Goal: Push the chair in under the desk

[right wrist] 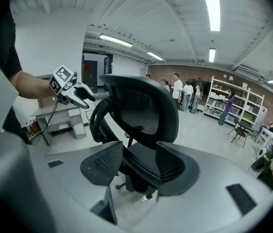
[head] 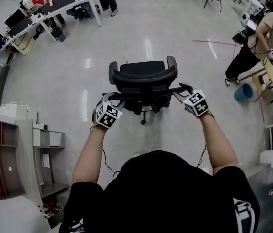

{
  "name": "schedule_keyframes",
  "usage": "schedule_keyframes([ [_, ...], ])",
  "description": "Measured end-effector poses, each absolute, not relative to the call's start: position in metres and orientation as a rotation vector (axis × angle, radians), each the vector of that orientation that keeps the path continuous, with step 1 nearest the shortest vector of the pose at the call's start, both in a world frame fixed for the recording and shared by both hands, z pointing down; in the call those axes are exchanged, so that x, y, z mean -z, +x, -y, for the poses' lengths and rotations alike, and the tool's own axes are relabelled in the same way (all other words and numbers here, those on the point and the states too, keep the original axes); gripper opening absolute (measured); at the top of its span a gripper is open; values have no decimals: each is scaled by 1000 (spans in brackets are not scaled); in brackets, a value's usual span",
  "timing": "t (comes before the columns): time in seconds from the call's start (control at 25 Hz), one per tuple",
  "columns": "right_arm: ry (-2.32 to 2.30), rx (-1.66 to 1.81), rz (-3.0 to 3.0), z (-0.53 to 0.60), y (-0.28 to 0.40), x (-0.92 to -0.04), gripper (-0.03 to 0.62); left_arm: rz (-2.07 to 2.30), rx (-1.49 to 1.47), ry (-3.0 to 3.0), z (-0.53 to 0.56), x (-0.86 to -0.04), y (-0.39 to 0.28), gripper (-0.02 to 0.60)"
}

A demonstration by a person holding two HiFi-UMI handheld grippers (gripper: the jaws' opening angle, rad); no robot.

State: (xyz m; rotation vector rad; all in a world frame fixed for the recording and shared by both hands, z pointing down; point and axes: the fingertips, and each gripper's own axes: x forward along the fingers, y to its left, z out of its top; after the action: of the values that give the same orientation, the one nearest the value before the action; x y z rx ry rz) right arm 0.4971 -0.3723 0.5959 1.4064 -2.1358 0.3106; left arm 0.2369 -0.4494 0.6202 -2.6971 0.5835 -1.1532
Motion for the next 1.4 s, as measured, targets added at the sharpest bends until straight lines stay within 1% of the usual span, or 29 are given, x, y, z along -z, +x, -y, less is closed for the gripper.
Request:
schedule_keyframes([
  [0.08, 1375, -334, 2123, 376, 498, -608, 206, -539, 1219, -2634, 452, -630, 239, 200],
  [0.28, 1247, -311, 2065, 383, 494, -636, 250, -459, 1329, -2537, 458, -651, 244, 235],
  [0.44, 1102, -215, 1980, 389, 491, -659, 289, -392, 1419, -2429, 465, -670, 249, 256],
  [0.68, 901, -29, 1811, 398, 494, -693, 324, -303, 1548, -2290, 477, -700, 252, 299],
  [1.24, 753, -30, 1656, 423, 507, -743, 325, -169, 1737, -2046, 504, -750, 250, 321],
  [1.32, 750, -36, 1642, 424, 509, -748, 322, -146, 1757, -2010, 506, -759, 250, 325],
  [1.4, 743, -27, 1633, 424, 508, -750, 299, -148, 1751, -1992, 508, -765, 251, 334],
])
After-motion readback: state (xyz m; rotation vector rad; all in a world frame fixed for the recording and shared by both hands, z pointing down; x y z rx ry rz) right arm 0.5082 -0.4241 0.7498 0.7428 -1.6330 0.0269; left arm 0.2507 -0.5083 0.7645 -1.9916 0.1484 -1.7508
